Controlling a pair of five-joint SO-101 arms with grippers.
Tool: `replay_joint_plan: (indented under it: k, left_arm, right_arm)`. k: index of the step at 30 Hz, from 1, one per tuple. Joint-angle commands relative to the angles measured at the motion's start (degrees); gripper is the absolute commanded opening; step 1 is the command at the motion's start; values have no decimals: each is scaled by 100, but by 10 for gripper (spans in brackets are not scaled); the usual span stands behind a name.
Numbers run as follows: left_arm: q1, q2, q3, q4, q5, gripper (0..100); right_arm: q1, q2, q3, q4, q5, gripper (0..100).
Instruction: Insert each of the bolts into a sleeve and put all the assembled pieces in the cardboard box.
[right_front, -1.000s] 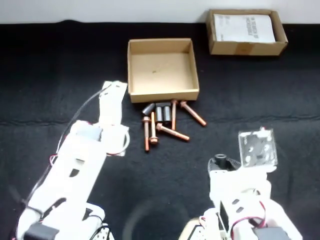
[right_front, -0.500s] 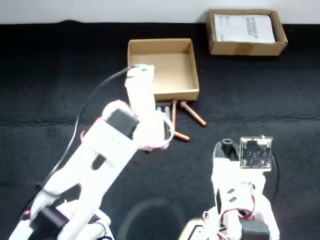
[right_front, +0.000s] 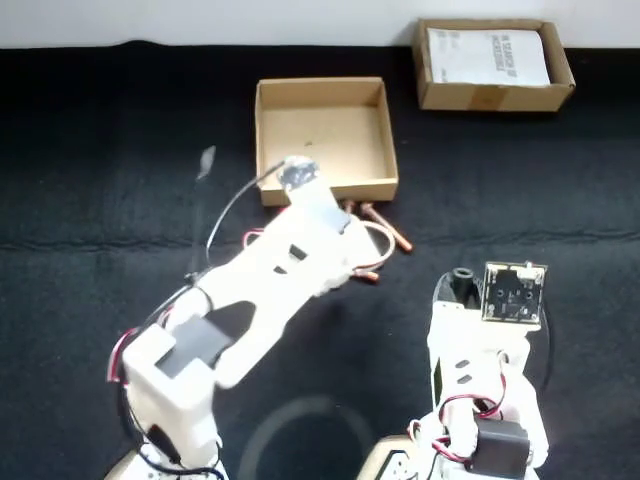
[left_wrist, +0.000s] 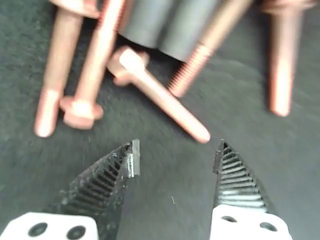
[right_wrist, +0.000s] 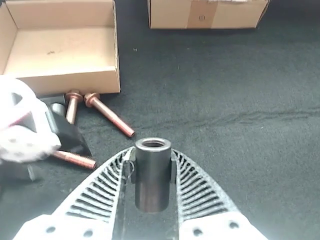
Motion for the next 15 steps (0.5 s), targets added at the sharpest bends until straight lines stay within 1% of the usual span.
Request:
replay_joint_plan:
  k: [1, 9, 12, 15]
  left_arm:
    - [-277, 347, -426, -123, 237, 253]
    - [-927, 426, -743, -123, 264, 253]
    - [-1051, 453, -734, -123, 255, 252]
    - [-1059, 470, -602, -123, 246, 252]
  right_arm:
    - [66, -57, 48, -154, 9, 6]
    - [66, -48, 277, -163, 0, 6]
    - [57, -48, 277, -180, 0, 6]
    - [57, -40, 286, -409, 0, 6]
